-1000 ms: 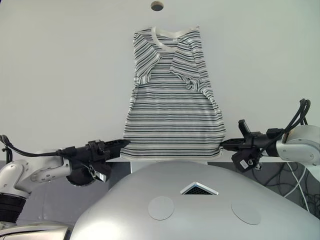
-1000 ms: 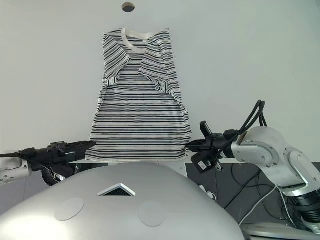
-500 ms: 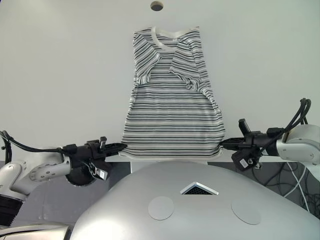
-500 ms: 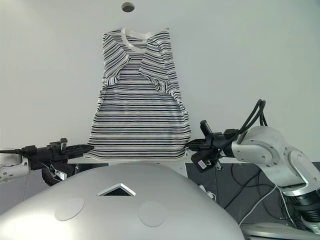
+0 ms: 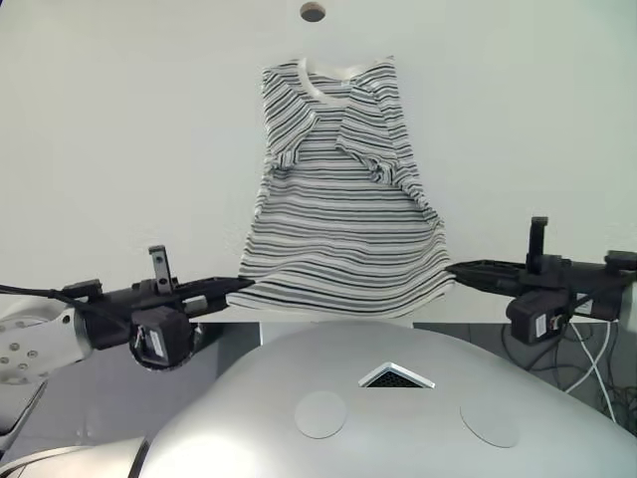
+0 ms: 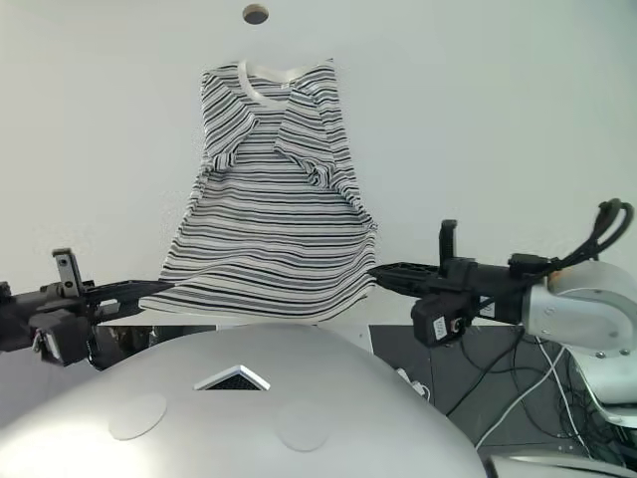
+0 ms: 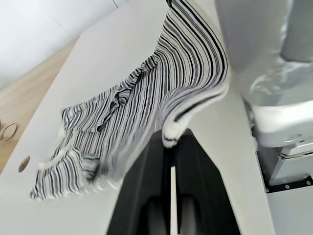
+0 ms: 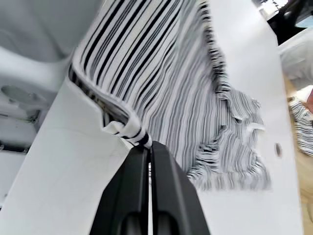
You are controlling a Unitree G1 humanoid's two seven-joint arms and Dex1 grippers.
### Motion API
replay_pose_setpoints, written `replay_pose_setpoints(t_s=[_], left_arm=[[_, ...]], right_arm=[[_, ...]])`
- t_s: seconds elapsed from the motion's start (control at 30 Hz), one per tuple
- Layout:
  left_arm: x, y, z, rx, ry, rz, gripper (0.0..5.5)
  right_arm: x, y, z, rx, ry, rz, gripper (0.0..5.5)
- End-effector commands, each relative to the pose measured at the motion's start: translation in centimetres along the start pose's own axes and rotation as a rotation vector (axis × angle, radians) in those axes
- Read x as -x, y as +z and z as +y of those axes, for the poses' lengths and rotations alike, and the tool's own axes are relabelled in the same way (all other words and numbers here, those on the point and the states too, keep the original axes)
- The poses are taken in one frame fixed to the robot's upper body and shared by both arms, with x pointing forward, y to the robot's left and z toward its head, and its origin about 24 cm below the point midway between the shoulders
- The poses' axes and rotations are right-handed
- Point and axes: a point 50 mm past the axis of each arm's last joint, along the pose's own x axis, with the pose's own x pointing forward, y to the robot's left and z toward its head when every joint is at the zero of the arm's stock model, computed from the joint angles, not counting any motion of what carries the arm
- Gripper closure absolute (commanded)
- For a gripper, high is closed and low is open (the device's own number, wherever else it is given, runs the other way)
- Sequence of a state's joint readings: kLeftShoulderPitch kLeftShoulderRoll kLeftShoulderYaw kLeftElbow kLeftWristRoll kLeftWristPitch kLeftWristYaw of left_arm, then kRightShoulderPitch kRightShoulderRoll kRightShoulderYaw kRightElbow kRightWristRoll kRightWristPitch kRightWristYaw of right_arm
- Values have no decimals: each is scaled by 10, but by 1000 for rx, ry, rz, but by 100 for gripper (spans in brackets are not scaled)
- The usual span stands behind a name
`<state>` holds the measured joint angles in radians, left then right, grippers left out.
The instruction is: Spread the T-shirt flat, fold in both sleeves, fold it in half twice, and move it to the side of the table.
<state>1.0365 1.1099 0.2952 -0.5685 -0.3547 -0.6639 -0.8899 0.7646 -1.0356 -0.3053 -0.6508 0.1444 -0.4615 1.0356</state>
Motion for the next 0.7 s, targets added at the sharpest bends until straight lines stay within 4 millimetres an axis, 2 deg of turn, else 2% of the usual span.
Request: replay_pose_setpoints(t_s=[0.03,0.23,0.33,0.4,0.53,0.63,0.7], left_arm=[[9,15,2,-9,37,-38,549],[17,29,10,-35,125,-85,549],[20,22,21,-96,202,-30,549],[16,10,33,-188,272,47,549],[-2,-20,77,-408,451,185,549],[-15,-46,104,-462,530,282,549],[-22,-58,118,-461,572,314,549]], right_arm=[[11,7,1,-3,-64,-22,550],[19,9,1,-17,-124,-29,550],[23,6,-10,-15,-208,-30,550],[21,-3,-29,6,-294,-4,550],[3,-34,-81,41,-412,78,550],[-13,-59,-125,34,-481,151,550],[-26,-71,-148,25,-485,180,550]])
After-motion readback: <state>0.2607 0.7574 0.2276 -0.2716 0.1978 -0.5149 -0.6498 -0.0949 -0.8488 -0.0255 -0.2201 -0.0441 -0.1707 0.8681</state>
